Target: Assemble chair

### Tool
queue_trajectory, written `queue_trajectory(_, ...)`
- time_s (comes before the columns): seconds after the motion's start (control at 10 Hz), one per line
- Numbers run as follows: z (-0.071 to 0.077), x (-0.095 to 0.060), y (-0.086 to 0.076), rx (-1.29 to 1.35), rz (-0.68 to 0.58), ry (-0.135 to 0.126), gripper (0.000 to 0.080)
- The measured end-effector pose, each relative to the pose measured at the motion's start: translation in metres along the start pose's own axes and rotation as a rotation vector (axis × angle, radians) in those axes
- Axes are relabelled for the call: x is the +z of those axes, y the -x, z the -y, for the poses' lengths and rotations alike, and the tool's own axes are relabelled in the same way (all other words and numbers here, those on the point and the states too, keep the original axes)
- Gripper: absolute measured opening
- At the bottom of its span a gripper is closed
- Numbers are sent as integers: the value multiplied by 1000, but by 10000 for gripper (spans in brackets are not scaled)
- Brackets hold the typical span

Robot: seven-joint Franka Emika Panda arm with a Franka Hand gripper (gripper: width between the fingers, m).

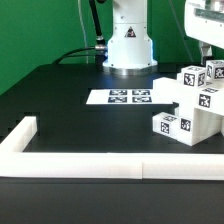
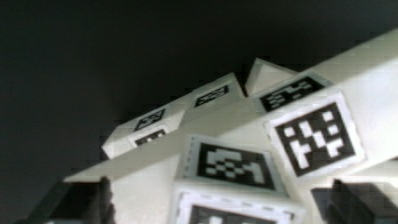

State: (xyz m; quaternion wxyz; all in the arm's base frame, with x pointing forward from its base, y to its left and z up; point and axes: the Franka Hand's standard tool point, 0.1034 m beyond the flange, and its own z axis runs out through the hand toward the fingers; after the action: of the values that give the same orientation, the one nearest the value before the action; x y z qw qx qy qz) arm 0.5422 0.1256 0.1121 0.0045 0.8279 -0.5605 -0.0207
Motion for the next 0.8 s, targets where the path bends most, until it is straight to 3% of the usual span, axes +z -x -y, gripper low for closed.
queue_trajectory(0.8, 0, 1, -2, -684, -7, 5, 649)
